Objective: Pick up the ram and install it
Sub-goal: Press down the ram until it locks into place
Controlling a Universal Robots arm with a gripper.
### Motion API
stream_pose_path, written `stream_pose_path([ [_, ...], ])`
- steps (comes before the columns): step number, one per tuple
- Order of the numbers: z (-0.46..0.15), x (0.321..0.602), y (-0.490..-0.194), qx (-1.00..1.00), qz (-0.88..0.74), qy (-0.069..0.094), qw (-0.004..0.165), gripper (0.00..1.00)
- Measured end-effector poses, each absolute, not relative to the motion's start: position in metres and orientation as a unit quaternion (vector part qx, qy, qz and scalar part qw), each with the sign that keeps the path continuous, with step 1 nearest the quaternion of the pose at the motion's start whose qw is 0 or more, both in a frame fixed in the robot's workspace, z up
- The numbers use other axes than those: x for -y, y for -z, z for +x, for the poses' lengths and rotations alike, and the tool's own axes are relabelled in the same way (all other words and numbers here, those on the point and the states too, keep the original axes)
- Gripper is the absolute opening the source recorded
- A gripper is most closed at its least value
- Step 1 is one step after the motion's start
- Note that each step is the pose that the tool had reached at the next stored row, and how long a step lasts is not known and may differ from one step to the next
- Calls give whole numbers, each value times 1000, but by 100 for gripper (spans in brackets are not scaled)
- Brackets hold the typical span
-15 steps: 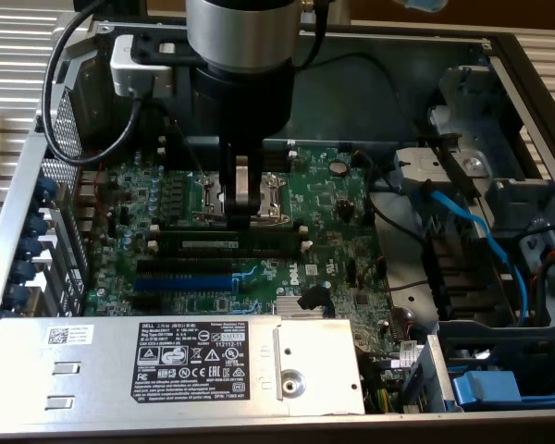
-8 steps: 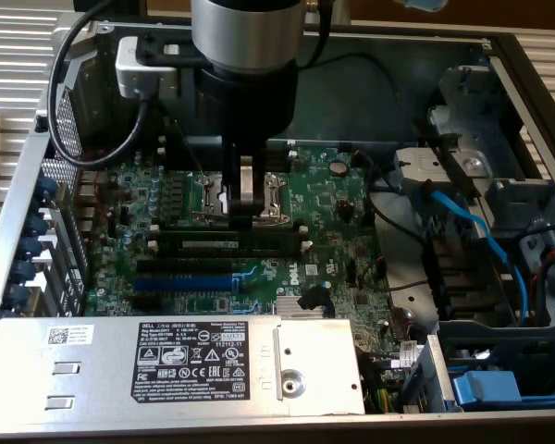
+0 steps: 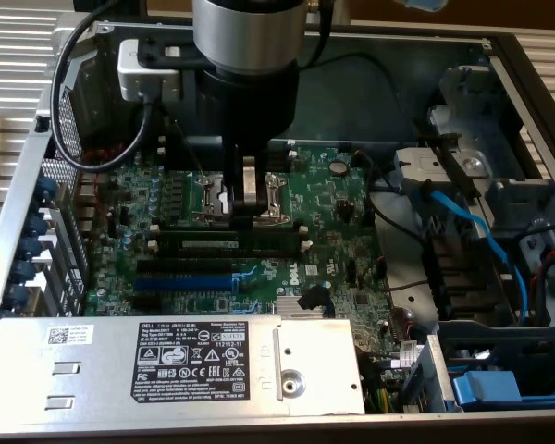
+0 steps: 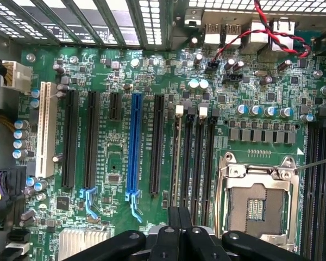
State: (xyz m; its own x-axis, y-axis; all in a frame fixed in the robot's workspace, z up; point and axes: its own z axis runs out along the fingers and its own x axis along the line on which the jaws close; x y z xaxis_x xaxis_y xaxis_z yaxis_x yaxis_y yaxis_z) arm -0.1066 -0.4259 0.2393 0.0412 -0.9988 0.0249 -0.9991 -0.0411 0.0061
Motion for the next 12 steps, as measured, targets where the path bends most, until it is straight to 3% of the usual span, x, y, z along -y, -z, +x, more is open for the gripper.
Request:
stream_pose_path([
  [12,-104,426,-236,690,724,-2,15,10],
])
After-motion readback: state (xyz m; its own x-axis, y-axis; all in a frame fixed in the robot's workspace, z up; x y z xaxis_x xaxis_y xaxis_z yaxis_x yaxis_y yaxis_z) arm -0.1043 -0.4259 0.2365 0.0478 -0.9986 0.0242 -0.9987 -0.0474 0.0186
